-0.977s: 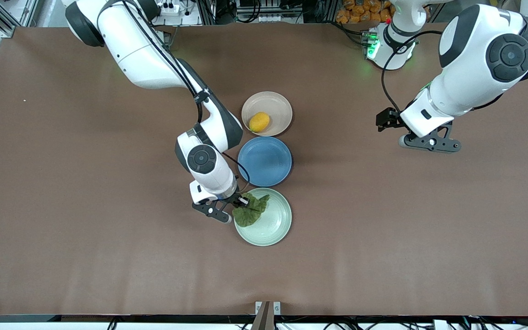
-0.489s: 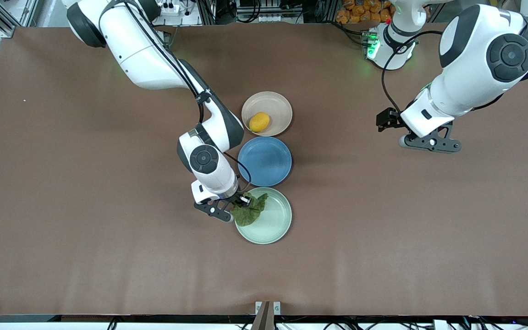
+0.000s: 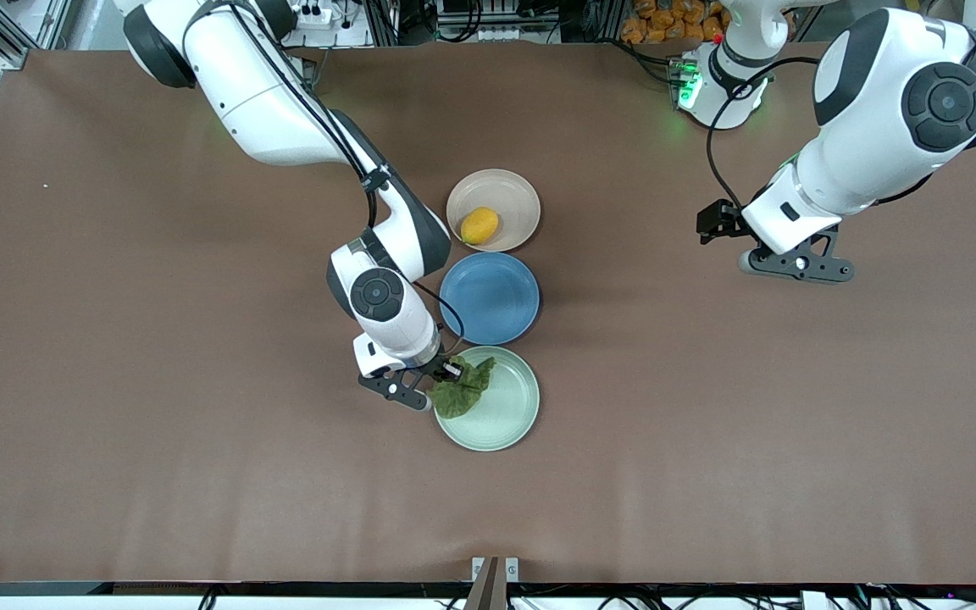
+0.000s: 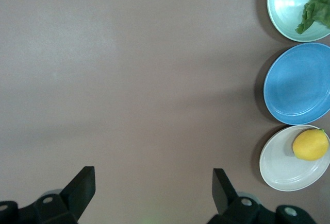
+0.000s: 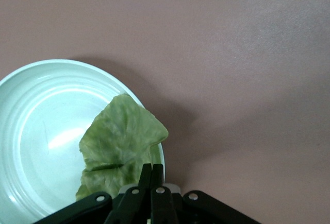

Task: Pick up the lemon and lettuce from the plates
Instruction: 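Lift the lettuce off the plate and carry it away with the right gripper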

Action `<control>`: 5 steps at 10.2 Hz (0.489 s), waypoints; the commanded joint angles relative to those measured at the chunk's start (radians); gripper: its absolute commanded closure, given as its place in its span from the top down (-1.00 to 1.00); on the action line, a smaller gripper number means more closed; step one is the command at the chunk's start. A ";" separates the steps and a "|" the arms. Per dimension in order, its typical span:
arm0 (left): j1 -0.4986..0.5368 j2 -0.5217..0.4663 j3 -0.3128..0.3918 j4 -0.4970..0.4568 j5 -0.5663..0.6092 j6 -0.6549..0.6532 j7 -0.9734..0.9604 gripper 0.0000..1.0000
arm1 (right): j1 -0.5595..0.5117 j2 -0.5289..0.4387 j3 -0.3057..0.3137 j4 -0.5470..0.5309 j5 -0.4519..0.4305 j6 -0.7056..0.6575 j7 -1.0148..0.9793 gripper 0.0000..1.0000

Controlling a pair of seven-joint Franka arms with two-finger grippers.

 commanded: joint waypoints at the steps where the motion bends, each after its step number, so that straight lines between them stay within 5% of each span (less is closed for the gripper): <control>1: 0.010 -0.020 0.000 -0.003 0.003 0.008 0.028 1.00 | -0.041 -0.015 0.023 0.027 0.010 -0.042 -0.007 -1.00; 5: -0.004 -0.015 -0.009 0.000 -0.013 0.008 -0.001 1.00 | -0.241 -0.075 0.183 0.159 0.031 -0.316 -0.071 -1.00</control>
